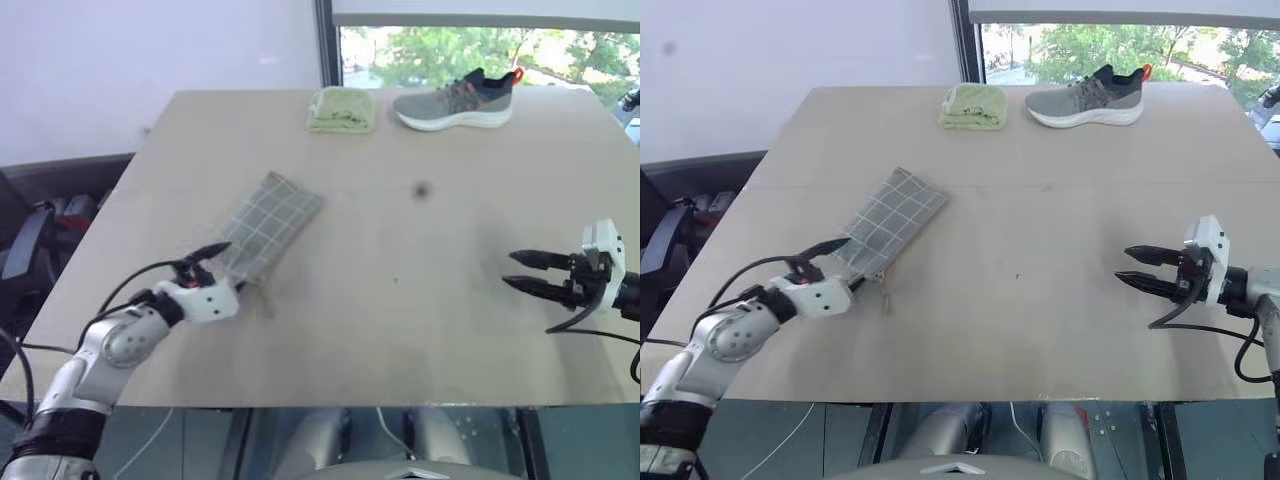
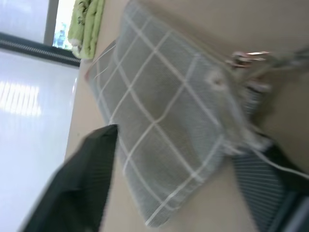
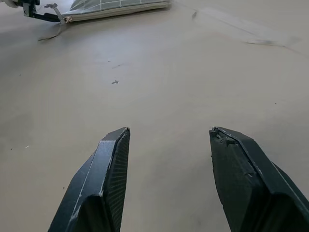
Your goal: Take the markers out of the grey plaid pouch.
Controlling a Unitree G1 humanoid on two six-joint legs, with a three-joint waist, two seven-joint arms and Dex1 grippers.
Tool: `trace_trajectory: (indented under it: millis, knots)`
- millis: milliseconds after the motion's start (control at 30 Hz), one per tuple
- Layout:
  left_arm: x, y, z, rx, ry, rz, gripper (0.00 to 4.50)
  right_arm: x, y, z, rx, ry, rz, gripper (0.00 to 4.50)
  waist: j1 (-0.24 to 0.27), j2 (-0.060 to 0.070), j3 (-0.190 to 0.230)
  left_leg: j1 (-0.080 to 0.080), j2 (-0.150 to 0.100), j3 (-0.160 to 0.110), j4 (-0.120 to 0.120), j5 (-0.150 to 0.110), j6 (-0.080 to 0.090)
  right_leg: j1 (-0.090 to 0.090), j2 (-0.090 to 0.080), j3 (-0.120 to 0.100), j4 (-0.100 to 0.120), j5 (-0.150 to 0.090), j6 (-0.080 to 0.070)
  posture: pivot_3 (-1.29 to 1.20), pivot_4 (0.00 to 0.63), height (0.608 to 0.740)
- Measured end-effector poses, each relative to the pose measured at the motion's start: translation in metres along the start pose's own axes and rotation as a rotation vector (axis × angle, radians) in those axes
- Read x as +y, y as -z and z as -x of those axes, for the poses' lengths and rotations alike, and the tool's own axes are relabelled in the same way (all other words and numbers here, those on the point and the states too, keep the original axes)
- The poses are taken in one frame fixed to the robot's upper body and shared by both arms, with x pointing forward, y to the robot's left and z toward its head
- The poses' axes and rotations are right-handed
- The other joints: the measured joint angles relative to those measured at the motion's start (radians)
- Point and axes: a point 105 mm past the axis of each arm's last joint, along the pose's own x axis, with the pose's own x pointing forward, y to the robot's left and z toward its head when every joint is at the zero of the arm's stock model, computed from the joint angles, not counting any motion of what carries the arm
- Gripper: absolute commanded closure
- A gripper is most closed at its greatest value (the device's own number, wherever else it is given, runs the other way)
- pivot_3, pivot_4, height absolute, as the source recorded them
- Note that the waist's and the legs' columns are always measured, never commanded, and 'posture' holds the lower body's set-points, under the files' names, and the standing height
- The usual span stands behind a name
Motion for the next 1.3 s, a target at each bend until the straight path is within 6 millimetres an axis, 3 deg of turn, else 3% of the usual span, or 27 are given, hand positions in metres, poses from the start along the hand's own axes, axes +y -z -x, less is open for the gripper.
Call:
trace_trajectory:
  millis: [167,367,500,567,700,900,1133,1300]
  knots:
    - [0.005,0.003,-0.009,0.021,-0.016,-0.116,4.43,0.001,-0.001,-0.001,-0.002,0.0,0.006,1.87,0.002,0.006,-0.004,0.002,0.0,0.0,0.0,0.0,0.0,0.0,0.0,0.0,0.003,0.0,0.0,0.0,0.15,0.74]
    - [0.006,0.009,-0.012,0.059,-0.04,-0.137,4.43,0.001,-0.001,-0.004,-0.007,0.018,-0.007,1.87,0.001,0.01,-0.007,0.004,0.001,-0.002,0.0,0.001,0.0,0.001,0.002,-0.001,0.007,0.0,0.0,0.0,0.15,0.74]
    - [0.008,-0.001,-0.015,0.024,-0.036,-0.196,4.43,0.003,-0.002,-0.021,-0.007,0.026,-0.067,1.87,0.002,0.01,-0.006,0.004,0.001,-0.003,0.001,0.001,-0.002,0.001,0.002,-0.001,0.007,0.0,-0.001,0.0,0.15,0.74]
    - [0.009,-0.008,-0.019,0.003,-0.047,-0.191,4.43,0.011,-0.007,-0.038,-0.043,-0.001,-0.081,1.87,0.004,0.009,-0.006,0.002,0.001,-0.003,0.002,0.002,-0.002,0.001,0.001,-0.002,0.006,0.0,-0.001,0.0,0.15,0.74]
    - [0.012,-0.043,-0.038,-0.117,-0.094,-0.145,4.43,0.046,-0.018,-0.089,-0.078,-0.135,-0.108,1.87,0.006,0.004,-0.006,-0.006,0.0,-0.004,0.007,0.004,-0.006,-0.004,0.0,-0.003,0.006,0.0,-0.001,0.0,0.15,0.74]
    - [0.012,-0.084,-0.056,-0.252,-0.104,-0.127,4.43,0.083,-0.004,-0.134,0.003,-0.239,-0.148,1.87,-0.003,-0.002,-0.007,-0.018,-0.001,-0.003,0.012,0.004,-0.007,-0.015,0.001,-0.002,0.006,0.001,-0.001,0.0,0.15,0.74]
    - [0.006,-0.11,-0.067,-0.336,-0.102,-0.108,4.43,0.096,-0.022,-0.178,-0.01,-0.259,-0.126,1.87,-0.005,-0.002,-0.007,-0.017,-0.001,-0.003,0.012,0.004,-0.007,-0.015,0.003,-0.002,0.008,0.001,-0.001,0.0,0.15,0.74]
    - [0.004,-0.116,-0.068,-0.361,-0.096,-0.109,4.43,0.096,-0.014,-0.196,0.051,-0.227,-0.09,1.87,-0.002,-0.003,-0.007,-0.017,-0.002,-0.003,0.012,0.004,-0.007,-0.015,0.003,-0.003,0.007,0.001,-0.001,0.0,0.15,0.74]
